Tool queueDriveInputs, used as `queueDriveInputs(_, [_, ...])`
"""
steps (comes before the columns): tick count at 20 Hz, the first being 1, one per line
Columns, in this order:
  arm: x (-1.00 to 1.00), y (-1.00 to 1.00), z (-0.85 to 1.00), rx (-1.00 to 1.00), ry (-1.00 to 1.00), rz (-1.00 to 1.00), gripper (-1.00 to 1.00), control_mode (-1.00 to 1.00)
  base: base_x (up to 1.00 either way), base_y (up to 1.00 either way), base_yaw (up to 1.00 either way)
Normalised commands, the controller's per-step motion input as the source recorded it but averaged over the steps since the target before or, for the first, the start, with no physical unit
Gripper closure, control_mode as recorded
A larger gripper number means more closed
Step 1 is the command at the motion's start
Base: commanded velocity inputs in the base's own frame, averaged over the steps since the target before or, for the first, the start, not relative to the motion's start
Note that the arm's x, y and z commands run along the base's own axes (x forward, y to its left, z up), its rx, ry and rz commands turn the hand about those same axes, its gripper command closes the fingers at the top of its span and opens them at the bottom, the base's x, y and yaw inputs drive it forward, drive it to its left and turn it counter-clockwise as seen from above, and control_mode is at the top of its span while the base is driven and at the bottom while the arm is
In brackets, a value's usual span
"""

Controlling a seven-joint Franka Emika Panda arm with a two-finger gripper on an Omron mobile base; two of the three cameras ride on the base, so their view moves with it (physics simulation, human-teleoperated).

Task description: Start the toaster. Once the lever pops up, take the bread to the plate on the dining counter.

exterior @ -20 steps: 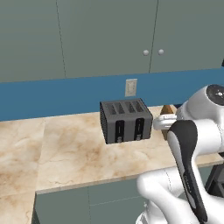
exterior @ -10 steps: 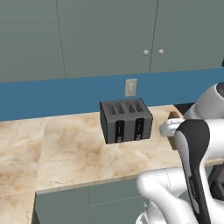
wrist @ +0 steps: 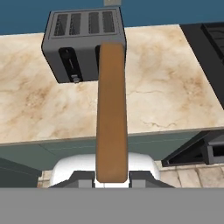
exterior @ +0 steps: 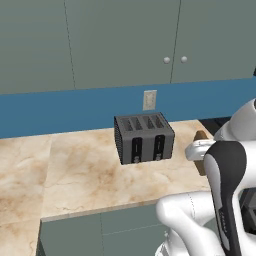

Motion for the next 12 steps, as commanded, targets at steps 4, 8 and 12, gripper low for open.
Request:
queueDriveInputs(4, [0.00, 0.00, 0.00, 0.00, 0.00, 0.00, 1.00, -1.00, 0.00, 0.00, 0.00])
queueDriveInputs(8, [0.00, 0.00, 0.00, 0.00, 0.00, 0.00, 1.00, -1.00, 0.00, 0.00, 0.00])
queueDriveInputs(12, [0.00, 0.00, 0.00, 0.00, 0.00, 0.00, 1.00, 1.00, -0.01, 0.00, 0.00])
